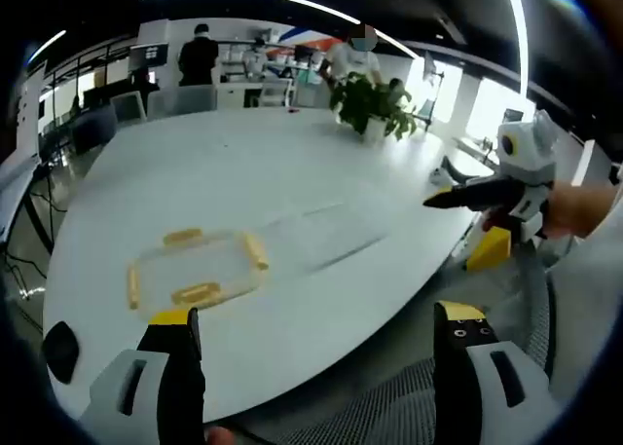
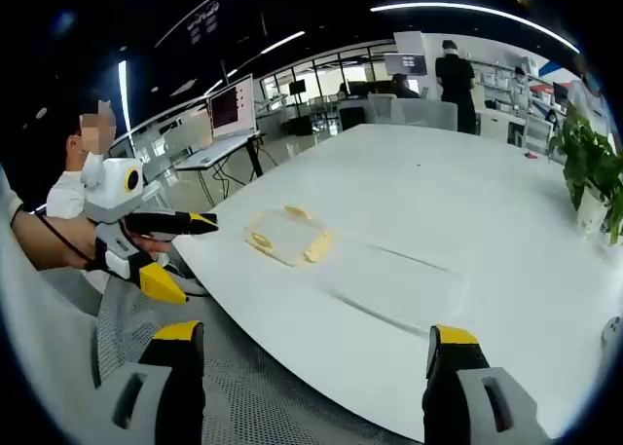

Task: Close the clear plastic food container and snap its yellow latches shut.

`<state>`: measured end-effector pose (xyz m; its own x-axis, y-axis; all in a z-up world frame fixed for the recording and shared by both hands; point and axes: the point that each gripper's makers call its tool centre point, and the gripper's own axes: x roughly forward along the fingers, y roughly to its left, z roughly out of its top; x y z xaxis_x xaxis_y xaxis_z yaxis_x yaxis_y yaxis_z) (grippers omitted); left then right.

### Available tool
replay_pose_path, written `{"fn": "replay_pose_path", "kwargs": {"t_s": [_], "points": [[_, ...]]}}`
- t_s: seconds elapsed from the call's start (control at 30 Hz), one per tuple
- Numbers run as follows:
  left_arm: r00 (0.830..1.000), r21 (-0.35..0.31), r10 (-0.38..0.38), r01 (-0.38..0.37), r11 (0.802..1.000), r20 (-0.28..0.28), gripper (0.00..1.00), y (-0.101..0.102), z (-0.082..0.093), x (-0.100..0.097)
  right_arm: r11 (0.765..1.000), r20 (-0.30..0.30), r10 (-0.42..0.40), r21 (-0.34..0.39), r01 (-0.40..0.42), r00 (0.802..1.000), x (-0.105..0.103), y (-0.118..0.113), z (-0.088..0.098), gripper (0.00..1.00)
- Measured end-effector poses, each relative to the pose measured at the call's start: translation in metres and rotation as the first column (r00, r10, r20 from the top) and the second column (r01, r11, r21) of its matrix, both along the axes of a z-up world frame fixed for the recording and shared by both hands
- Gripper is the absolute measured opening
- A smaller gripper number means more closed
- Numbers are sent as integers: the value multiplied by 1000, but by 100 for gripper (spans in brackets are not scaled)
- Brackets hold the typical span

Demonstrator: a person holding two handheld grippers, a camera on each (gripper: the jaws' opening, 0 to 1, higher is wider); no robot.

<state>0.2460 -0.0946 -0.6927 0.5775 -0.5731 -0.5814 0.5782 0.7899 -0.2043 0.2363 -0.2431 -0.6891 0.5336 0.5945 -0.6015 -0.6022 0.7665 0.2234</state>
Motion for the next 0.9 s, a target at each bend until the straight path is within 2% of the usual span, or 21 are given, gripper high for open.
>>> {"fn": "replay_pose_path", "kwargs": {"t_s": [0.9], "points": [[1000, 0, -7, 7, 1000, -3, 99, 0, 0, 0, 1000, -3, 2, 3, -2, 1000, 0, 0, 0, 95]]}}
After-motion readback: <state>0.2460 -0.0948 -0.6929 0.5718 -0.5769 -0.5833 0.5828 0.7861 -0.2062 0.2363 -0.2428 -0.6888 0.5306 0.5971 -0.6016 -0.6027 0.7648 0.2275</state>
